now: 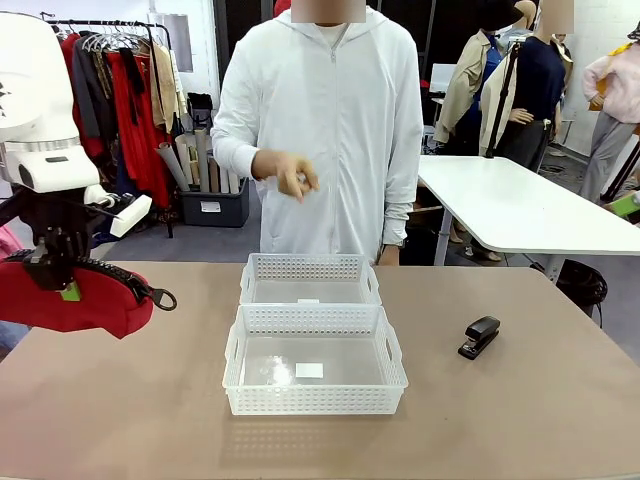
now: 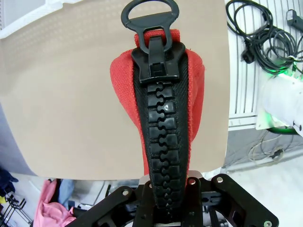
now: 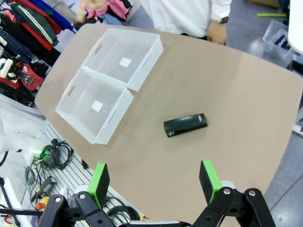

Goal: Distribute items into two baskets.
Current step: Place the picked Pencil pouch into the Organizing basket as instructed by the person.

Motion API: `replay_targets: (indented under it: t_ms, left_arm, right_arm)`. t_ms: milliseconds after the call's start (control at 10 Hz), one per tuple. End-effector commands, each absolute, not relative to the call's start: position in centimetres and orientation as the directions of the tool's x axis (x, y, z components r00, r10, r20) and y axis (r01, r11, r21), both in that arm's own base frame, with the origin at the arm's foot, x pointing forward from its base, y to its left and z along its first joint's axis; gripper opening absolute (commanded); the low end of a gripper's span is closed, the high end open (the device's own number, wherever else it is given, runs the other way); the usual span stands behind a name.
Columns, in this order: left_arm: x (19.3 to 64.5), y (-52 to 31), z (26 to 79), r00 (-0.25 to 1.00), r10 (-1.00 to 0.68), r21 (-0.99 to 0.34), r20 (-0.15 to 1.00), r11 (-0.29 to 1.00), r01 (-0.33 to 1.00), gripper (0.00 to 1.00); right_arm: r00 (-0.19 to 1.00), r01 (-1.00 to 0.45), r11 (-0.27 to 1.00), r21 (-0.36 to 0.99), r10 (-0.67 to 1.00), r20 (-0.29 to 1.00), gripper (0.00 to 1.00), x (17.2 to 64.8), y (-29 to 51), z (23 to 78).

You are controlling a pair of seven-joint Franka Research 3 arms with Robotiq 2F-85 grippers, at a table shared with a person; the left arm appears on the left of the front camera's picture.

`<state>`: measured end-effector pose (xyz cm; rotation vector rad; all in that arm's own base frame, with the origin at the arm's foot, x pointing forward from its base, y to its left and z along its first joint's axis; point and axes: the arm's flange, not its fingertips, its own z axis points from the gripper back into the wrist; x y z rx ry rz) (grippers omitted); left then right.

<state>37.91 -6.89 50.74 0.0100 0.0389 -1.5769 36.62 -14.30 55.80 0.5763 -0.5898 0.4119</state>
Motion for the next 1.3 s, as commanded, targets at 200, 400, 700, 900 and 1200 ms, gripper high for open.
replay_targets:
  t_ms: [200,400,700,900,1200]
  left_arm:
    - [37.9,-6.7,50.7,-0.013,-0.999,-0.019,-0.039,-0.013,1.000,0.00]
    - [37.9,-6.7,50.7,-0.013,-0.999,-0.019,-0.039,-0.013,1.000,0.00]
    - [37.9,-6.7,50.7,-0.013,-0.999,-0.019,-0.039,-0.013,1.000,0.00]
    - [37.9,-6.7,50.7,-0.013,-0.999,-0.019,-0.039,-0.013,1.000,0.00]
    - [39.0,-7.3,50.9,-0.008,-1.000,-0.002,0.000,-0.008,1.000,0.00]
  right_arm:
    - [0.755,-0.520,0.763,0.384,0.199,0.625,1.00,36.6,-14.2,56.0]
    - [0.755,-0.520,0.763,0.384,0.199,0.625,1.00,36.6,-14.2,56.0]
    - [0.755,-0.520,0.763,0.384,0.199,0.625,1.00,36.6,-14.2,56.0]
    - [0.755,-0.520,0.763,0.384,0.199,0.625,1.00,36.6,-14.2,56.0]
    - [0.755,-0.520,0.763,0.384,0.199,0.625,1.00,36.6,-14.2,56.0]
